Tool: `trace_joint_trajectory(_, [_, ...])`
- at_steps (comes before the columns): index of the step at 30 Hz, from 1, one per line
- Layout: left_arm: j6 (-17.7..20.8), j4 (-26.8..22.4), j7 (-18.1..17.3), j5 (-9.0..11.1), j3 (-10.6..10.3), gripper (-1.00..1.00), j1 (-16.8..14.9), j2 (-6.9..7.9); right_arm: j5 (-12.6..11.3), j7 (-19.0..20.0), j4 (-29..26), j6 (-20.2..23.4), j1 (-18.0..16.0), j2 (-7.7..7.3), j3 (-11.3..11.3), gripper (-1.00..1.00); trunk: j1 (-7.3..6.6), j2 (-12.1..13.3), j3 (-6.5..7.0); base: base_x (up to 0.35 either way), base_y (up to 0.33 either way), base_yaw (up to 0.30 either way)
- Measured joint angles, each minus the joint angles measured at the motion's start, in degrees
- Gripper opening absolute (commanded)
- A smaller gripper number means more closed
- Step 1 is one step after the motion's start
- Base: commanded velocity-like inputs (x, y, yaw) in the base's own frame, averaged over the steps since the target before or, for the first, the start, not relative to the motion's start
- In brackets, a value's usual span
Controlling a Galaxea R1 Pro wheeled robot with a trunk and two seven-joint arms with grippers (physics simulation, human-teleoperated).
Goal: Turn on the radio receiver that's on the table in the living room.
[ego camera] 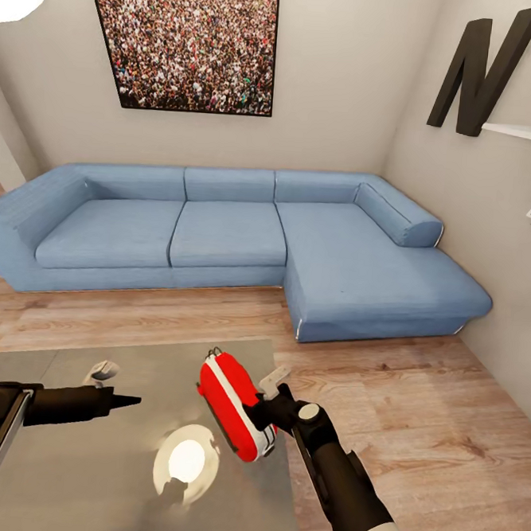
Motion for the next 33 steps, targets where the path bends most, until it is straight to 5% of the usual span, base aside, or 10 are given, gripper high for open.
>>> trace_joint_trajectory(16, [0.0,0.0,0.1,0.0,0.0,-1.00,0.0,-0.02,0.1,0.0,2.7,-0.3,0.0,0.00,0.0,-1.00,0.00,0.0,0.00,0.000,0.000,0.000])
trace_joint_trajectory(23, [-0.1,0.5,0.1,0.0,0.0,-1.00,0.0,0.00,0.1,-0.1,6.9,-5.4,0.0,0.00,0.1,-1.00,0.00,0.0,0.00,0.000,0.000,0.000])
trace_joint_trajectory(33, [-0.1,1.2,0.1,-0.2,0.0,-1.00,0.0,0.00,0.2,0.2,8.0,-6.0,0.0,0.00,0.1,-1.00,0.00,0.0,0.00,0.000,0.000,0.000])
